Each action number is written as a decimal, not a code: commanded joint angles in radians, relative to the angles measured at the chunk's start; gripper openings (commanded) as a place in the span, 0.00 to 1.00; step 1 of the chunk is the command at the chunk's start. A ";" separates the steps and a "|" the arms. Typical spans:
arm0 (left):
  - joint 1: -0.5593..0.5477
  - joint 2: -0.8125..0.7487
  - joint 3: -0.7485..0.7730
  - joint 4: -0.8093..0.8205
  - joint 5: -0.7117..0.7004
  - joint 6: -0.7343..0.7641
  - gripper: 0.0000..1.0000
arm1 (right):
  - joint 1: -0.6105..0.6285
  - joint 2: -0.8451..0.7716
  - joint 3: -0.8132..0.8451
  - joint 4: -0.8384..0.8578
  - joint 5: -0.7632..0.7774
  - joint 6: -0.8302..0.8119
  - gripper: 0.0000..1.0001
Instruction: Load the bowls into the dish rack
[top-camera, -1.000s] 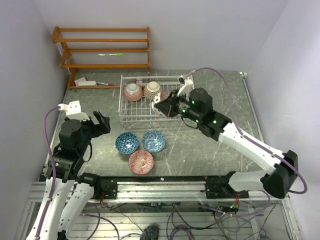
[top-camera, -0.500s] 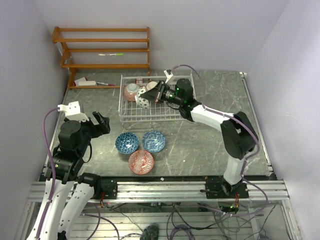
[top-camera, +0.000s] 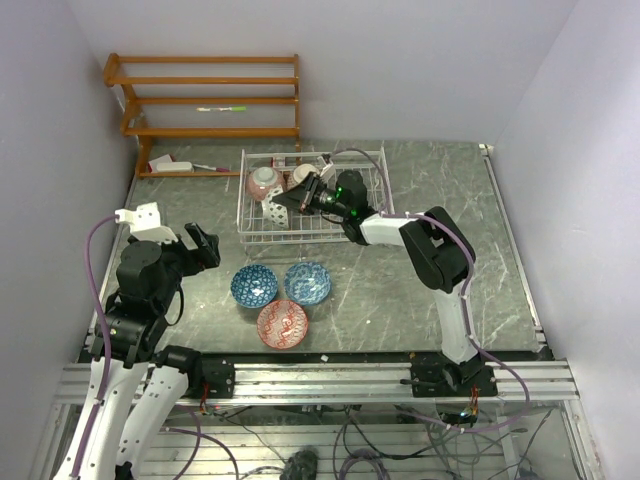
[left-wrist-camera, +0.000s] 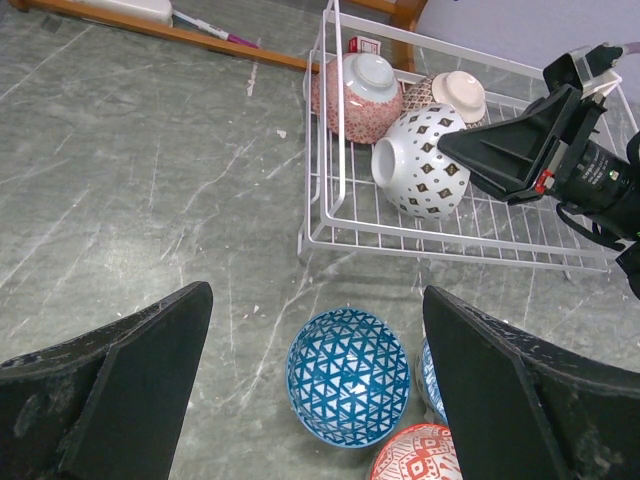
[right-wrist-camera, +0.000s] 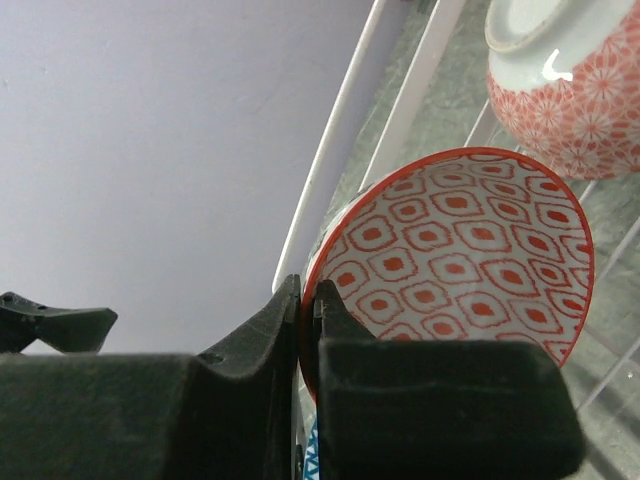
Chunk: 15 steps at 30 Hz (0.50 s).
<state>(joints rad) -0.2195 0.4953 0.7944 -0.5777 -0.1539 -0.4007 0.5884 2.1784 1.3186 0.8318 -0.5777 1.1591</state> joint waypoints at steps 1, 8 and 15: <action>0.011 -0.012 -0.002 0.001 -0.013 -0.006 0.97 | -0.006 0.009 0.024 0.080 0.011 0.026 0.00; 0.011 -0.012 -0.003 0.001 -0.012 -0.006 0.98 | -0.025 0.026 -0.004 0.044 0.039 0.016 0.00; 0.011 -0.005 -0.002 0.001 -0.012 -0.004 0.98 | -0.049 0.010 -0.048 -0.031 0.080 -0.022 0.12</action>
<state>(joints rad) -0.2195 0.4927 0.7944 -0.5781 -0.1547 -0.4007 0.5606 2.1868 1.3102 0.8604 -0.5415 1.1759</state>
